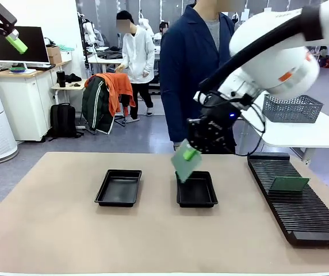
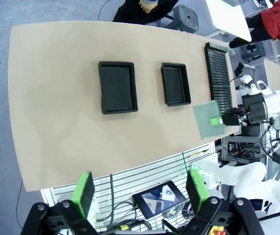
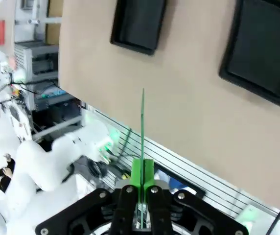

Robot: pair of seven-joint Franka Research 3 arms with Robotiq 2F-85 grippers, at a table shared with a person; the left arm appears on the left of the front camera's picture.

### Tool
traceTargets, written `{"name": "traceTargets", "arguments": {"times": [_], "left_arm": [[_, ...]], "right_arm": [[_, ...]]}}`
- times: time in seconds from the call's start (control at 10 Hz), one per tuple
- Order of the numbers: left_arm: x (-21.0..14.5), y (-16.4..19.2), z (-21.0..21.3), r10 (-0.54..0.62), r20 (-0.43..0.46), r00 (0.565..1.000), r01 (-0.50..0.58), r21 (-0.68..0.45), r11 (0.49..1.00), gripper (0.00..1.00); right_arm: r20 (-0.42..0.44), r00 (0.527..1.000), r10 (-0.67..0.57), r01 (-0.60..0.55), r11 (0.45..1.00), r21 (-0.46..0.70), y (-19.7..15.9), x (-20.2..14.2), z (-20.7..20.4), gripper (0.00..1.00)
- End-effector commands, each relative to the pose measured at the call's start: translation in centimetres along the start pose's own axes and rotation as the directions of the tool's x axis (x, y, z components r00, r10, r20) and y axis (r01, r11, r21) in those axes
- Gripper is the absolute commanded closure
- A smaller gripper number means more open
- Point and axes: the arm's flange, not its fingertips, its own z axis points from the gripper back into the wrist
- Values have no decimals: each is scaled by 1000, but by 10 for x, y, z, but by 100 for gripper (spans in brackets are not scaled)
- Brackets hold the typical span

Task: Inspect and transfer BCBs to ESD trays.
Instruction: Pick up the Blank PCB from the PCB Rack and place it in the left ESD tray.

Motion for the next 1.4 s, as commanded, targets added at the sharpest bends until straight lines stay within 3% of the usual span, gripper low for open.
{"name": "traceTargets", "arguments": {"times": [0.0,0.7,1.3], "left_arm": [[0,1,-1,4,9,1000,-4,-9,1000,0],[0,1,-1,4,9,1000,-4,-9,1000,0],[0,1,-1,4,9,1000,-4,-9,1000,0]], "right_arm": [[77,993,-84,79,994,74,22,13,-34,97],[196,968,-154,115,973,198,51,65,-149,97],[189,970,-150,109,972,209,49,120,-200,97]]}}
